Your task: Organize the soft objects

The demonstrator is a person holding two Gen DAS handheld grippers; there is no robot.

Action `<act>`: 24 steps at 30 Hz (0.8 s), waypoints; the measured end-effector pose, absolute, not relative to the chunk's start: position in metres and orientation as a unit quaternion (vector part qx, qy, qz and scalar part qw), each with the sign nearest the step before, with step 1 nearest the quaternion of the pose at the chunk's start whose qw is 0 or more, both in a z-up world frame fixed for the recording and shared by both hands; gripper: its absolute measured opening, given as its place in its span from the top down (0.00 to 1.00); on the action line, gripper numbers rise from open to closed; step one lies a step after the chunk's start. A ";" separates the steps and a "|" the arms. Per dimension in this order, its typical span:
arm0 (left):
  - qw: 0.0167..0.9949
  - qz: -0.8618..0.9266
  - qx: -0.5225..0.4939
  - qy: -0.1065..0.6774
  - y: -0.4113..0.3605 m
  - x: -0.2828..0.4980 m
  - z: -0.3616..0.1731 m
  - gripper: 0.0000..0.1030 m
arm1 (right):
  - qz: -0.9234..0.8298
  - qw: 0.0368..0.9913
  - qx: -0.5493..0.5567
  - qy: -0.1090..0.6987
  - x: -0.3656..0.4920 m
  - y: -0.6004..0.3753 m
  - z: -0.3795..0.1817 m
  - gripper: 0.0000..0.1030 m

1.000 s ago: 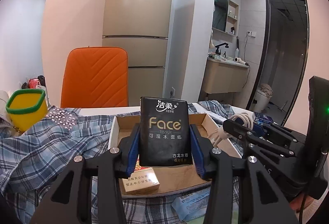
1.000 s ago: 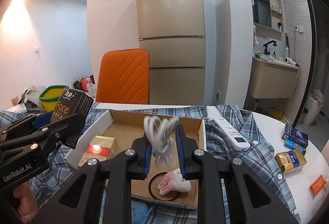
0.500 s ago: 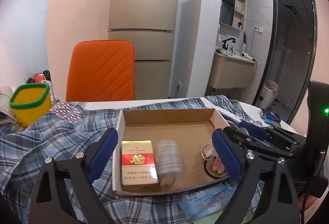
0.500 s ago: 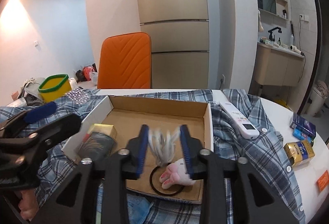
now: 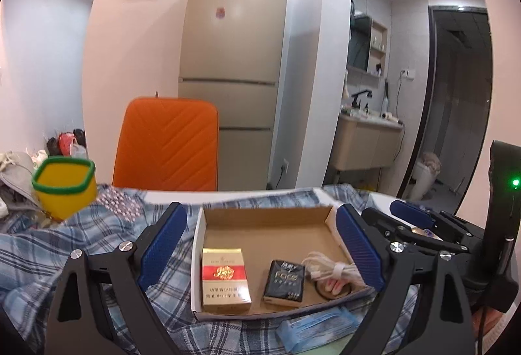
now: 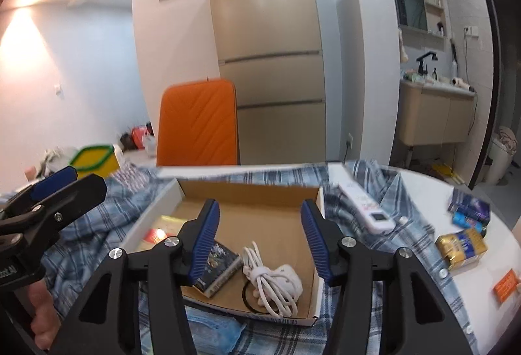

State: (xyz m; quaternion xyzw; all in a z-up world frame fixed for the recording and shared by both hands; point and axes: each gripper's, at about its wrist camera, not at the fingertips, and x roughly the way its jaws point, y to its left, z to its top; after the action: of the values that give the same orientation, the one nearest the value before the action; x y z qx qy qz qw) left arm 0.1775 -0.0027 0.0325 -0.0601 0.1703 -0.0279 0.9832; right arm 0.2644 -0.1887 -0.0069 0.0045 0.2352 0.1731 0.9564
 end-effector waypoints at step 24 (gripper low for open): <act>0.997 -0.015 -0.037 0.059 -0.012 0.054 0.062 0.00 | 0.169 0.981 0.026 0.088 0.115 -0.235 0.067 0.00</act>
State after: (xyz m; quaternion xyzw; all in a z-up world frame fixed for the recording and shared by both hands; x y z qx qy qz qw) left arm 0.0538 -0.0117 0.0617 -0.0366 0.0594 -0.0152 0.9974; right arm 0.1154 -0.2352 0.0669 0.0259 0.0881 0.1686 0.9814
